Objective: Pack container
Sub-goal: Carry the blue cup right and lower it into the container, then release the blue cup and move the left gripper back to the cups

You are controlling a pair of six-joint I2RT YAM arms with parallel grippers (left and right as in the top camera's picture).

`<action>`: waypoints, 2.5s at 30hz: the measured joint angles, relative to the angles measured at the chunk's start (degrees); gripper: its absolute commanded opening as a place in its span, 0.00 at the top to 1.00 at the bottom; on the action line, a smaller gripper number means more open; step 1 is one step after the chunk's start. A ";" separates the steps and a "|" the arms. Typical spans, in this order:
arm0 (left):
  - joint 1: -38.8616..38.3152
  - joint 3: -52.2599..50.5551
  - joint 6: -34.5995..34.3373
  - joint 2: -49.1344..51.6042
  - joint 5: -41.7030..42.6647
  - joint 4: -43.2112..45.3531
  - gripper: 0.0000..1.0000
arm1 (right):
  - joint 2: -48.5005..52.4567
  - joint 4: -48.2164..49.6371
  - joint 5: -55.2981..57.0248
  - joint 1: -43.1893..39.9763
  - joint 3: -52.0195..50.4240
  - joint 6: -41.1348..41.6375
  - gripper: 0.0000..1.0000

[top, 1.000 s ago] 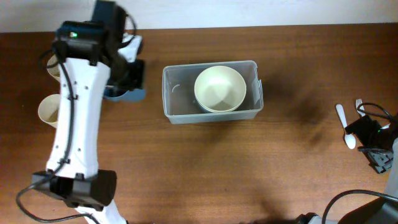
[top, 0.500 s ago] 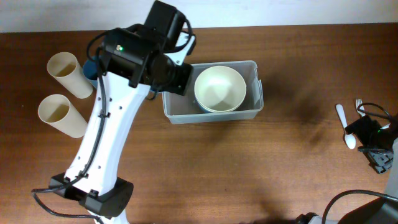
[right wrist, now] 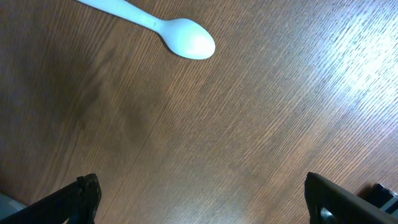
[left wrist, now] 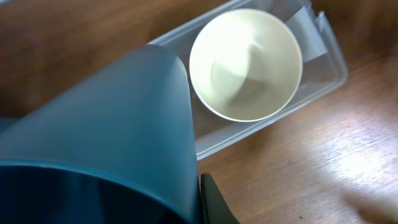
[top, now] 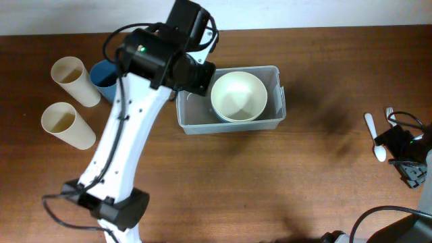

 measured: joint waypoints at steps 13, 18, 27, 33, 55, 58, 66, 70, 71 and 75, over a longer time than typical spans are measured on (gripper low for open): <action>0.00 0.00 0.00 4.61 -0.17 1.05 0.98 | -0.02 0.02 0.00 0.00 0.00 0.00 0.01; 0.00 0.00 0.00 4.61 -0.17 1.03 0.98 | -0.02 0.02 0.00 0.00 0.00 0.02 0.01; 0.00 0.00 0.00 4.61 -0.17 1.05 0.98 | 0.00 0.00 0.00 0.00 0.00 0.04 0.01; 0.00 0.00 0.00 4.63 -0.17 1.05 0.98 | -0.02 0.02 0.00 0.00 0.00 0.00 0.01; 0.00 -1.20 0.00 8.11 -0.20 1.46 0.98 | 0.00 0.02 -0.02 0.00 0.00 -0.02 0.01; 0.00 -1.31 0.00 9.86 -0.26 1.57 0.98 | -0.02 0.02 0.00 0.00 0.00 0.02 0.01; 0.00 -1.53 0.00 12.61 -2.14 1.44 0.98 | -0.02 0.00 0.00 0.00 0.00 0.02 0.01; 0.04 -1.53 0.00 12.63 -2.93 1.44 0.98 | -0.02 0.00 0.00 0.00 0.00 0.02 0.01; 0.07 -1.53 0.00 12.63 -2.97 1.44 0.98 | 0.00 0.00 0.00 0.00 0.00 0.00 0.01; 0.15 -1.53 0.00 12.72 -3.04 1.75 0.98 | -0.02 0.02 0.00 0.00 0.00 0.04 0.01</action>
